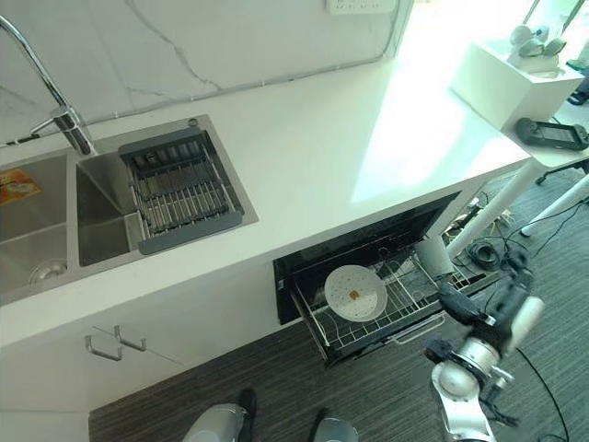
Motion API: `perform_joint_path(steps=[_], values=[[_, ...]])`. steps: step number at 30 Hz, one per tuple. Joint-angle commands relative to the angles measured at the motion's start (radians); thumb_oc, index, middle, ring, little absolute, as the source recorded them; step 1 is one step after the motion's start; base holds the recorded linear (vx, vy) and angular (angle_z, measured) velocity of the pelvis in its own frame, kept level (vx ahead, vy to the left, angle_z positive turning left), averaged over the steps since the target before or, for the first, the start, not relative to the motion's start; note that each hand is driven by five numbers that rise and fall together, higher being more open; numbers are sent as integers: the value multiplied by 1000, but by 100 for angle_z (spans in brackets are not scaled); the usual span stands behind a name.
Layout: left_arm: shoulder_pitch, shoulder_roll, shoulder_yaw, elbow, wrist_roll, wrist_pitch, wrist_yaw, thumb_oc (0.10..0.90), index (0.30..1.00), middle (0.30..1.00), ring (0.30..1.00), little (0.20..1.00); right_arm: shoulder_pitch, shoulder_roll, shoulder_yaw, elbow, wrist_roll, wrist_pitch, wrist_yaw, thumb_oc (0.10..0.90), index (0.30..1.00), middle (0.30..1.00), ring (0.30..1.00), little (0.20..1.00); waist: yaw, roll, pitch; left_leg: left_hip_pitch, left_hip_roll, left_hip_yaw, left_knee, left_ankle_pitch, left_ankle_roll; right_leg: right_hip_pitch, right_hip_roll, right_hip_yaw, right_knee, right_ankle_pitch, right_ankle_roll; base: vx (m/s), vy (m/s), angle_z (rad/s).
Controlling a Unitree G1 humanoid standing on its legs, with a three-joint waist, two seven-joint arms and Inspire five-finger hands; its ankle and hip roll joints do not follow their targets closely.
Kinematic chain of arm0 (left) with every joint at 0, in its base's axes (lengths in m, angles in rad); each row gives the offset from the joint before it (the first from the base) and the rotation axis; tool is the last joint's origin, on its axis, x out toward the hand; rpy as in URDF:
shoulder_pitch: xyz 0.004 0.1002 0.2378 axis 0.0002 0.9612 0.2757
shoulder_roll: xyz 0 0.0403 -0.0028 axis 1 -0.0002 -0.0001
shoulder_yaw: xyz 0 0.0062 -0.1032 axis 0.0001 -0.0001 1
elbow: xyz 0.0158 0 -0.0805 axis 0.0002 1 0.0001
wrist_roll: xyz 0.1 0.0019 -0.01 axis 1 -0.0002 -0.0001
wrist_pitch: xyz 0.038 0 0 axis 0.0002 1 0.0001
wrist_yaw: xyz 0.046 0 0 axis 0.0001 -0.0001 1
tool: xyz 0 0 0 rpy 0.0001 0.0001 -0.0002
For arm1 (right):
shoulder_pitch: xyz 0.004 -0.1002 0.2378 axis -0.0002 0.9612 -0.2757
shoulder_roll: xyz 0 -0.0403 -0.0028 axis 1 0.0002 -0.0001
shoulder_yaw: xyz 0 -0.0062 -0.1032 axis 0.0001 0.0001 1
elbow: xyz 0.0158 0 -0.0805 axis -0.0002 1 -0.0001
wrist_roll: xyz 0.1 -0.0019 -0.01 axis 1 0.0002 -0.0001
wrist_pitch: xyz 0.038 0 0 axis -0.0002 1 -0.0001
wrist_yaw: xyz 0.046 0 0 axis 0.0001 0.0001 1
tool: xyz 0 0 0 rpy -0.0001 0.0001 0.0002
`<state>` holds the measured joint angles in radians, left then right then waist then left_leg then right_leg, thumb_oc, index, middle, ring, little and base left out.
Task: Place the dishes in the dishwasher.
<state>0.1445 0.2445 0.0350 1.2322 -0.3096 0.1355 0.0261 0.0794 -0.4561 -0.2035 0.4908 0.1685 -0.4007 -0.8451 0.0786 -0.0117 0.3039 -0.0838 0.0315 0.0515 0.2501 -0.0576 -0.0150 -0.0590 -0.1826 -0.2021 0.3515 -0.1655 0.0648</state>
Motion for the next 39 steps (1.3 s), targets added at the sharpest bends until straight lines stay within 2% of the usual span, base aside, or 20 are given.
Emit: perform_joint_path(steps=[1, 4, 5, 6, 8, 10, 12, 16, 20, 22, 30, 35, 36, 39], values=[[51, 27, 25, 28, -80, -5, 44, 800, 900, 900, 900, 900, -72, -57, -155, -88, -25, -198, -220, 800, 900, 900, 900, 900, -17, -2, 11, 64, 45, -46, 50, -186, 0, 67, -35, 5, -51, -23, 77, 0, 0, 0], [41, 46, 37, 52, -97, 1, 45, 800, 900, 900, 900, 900, -59, -72, -240, 27, -1, -185, -292, 800, 900, 900, 900, 900, -32, -8, 2, 69, 47, -36, 50, -194, -3, 66, -28, 11, -51, -28, 80, 24, -28, -11], [21, 50, 42, 72, -150, 1, 54, 800, 900, 900, 900, 900, -59, -81, -285, 199, 140, -205, -238, 800, 900, 900, 900, 900, -35, -13, -13, 69, 50, -28, 50, -200, -7, 63, -25, 14, -51, -30, 81, 74, -48, -30], [11, 50, 43, 74, -182, -1, 64, 800, 900, 900, 900, 900, -60, -76, -299, 282, 193, -208, -187, 800, 900, 900, 900, 900, -34, -13, -18, 68, 51, -27, 50, -201, -9, 61, -25, 14, -51, -31, 82, 85, -45, -26], [-3, 46, 38, 73, -196, -24, 54, 800, 900, 900, 900, 900, -64, -57, -289, 380, 256, -189, -126, 800, 900, 900, 900, 900, -32, -11, -22, 67, 52, -27, 50, -200, -13, 60, -23, 14, -51, -30, 78, 62, -25, -6], [-18, 40, 19, 61, -181, -45, 66, 800, 900, 900, 900, 900, -73, -39, -259, 456, 269, -167, -88, 800, 900, 900, 900, 900, -26, -7, -21, 66, 53, -29, 50, -198, -14, 60, -22, 13, -51, -30, 74, 51, -15, -5], [-40, 36, -20, 39, -185, -75, 90, 800, 900, 900, 900, 900, -99, -23, -201, 508, 251, -117, -66, 800, 900, 900, 900, 900, -20, 3, -15, 58, 53, -33, 50, -187, -17, 54, -18, 11, -51, -29, 66, 16, 4, -3], [-71, 35, -79, 1, -179, -127, 131, 800, 900, 900, 900, 900, -145, -17, -118, 529, 230, -48, -31, 800, 900, 900, 900, 900, -11, 23, 3, 37, 51, -42, 50, -167, -19, 43, -12, 4, -51, -24, 52, -27, 43, 0], [-109, 31, -155, -78, -166, -221, 173, 800, 900, 900, 900, 900, -200, -13, 21, 497, 108, -10, -22, 800, 900, 900, 900, 900, -3, 52, 45, 14, 45, -61, 50, -148, -14, 29, -3, -6, -51, -17, 36, -87, 64, 9], [-122, 32, -179, -123, -168, -216, 192, 800, 900, 900, 900, 900, -219, -5, 88, 485, 80, 8, -9, 800, 900, 900, 900, 900, 3, 60, 64, 9, 39, -61, 50, -140, -11, 12, -5, -6, -12, -32, 28, -44, 47, 25], [-155, 25, -250, -152, -146, -219, 193, 800, 900, 900, 900, 900, -292, 10, 224, 524, 36, 32, 65, 800, 900, 900, 900, 900, 24, 74, 103, -11, 23, -62, 50, -117, -3, -39, -14, 0, 77, -60, 12, -16, 14, 11], [-196, 37, -336, -210, -77, -264, 197, 800, 900, 900, 900, 900, -402, -15, 334, 506, 8, 44, 101, 800, 900, 900, 900, 900, 57, 79, 153, -65, 10, -61, 50, -90, 4, -123, -29, 5, 156, -70, 2, -105, -1, 12], [-221, 55, -382, -246, -42, -273, 187, 800, 900, 900, 900, 900, -465, -29, 373, 498, 20, 48, 109, 800, 900, 900, 900, 900, 73, 81, 181, -104, 5, -64, 74, -91, 10, -167, -34, 5, 203, -82, -2, -175, -25, 6], [-255, 73, -436, -296, -23, -267, 161, 800, 900, 900, 900, 900, -555, -48, 409, 491, 26, 58, 123, 800, 900, 900, 900, 900, 92, 83, 208, -156, -1, -73, 102, -90, 19, -220, -40, 2, 257, -93, -8, -145, -33, 4]])
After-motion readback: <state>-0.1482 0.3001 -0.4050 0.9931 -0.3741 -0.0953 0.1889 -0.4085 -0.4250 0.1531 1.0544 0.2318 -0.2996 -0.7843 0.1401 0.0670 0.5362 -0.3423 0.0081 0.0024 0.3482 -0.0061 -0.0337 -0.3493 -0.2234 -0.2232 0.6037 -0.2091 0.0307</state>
